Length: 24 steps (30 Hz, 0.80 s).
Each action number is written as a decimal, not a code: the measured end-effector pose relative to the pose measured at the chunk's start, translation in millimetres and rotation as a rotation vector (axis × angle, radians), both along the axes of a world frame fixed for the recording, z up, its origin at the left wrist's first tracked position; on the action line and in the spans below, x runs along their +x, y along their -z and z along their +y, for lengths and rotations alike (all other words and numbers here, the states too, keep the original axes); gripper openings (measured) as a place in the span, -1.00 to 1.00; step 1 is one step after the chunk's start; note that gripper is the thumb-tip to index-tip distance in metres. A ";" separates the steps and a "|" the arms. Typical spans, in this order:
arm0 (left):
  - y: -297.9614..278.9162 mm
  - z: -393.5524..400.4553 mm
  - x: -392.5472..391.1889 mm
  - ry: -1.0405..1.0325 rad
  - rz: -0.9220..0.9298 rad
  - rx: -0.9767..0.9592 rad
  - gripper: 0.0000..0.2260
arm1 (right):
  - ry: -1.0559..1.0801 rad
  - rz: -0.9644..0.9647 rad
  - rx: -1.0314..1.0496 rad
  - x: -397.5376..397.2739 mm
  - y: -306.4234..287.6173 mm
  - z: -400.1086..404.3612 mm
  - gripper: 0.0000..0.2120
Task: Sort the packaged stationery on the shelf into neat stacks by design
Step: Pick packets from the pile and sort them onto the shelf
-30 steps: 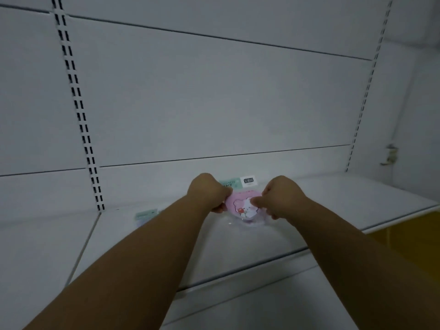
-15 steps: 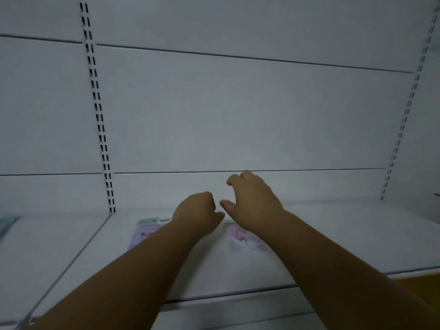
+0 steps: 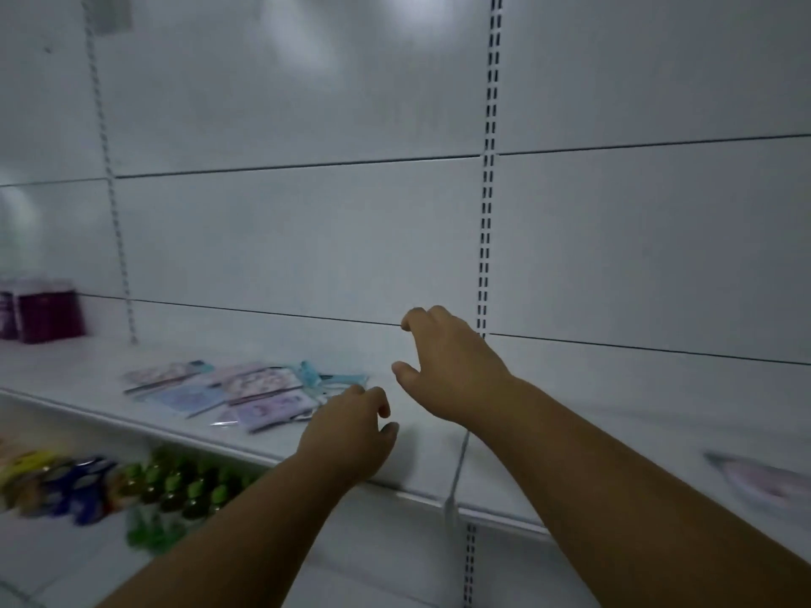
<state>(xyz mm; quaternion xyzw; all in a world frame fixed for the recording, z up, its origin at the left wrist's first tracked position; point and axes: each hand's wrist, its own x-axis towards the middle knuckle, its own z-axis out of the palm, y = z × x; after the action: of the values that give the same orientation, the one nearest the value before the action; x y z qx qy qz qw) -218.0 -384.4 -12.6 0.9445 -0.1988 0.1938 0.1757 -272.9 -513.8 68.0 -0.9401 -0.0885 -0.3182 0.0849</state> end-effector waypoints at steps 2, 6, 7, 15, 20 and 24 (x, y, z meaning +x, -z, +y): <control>3.0 48.3 11.0 -0.029 0.015 -0.007 -0.77 | -0.011 0.020 0.001 17.4 4.0 45.9 -0.55; 6.5 126.9 35.3 -0.059 0.020 -0.008 -0.78 | 0.001 0.056 0.000 49.5 9.1 117.6 -0.54; 6.3 141.8 41.5 -0.062 0.024 -0.010 -0.78 | 0.011 0.058 0.003 56.1 10.3 130.4 -0.55; 3.8 174.8 105.7 -0.113 0.073 0.113 -0.56 | 0.111 0.126 0.005 99.2 12.0 162.4 -0.58; -0.4 155.2 123.9 -0.166 0.243 0.300 -0.49 | 0.129 0.173 0.015 121.2 19.1 154.9 -0.58; -19.2 152.1 129.7 -0.123 0.226 0.367 -0.44 | 0.125 0.167 0.056 137.8 22.1 148.3 -0.59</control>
<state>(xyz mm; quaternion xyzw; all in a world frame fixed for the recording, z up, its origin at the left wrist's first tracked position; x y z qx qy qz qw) -88.3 -232.3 6.6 0.9867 -0.1516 0.0576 0.0098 -135.1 -365.4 45.9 -0.9643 -0.0135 -0.2456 0.0983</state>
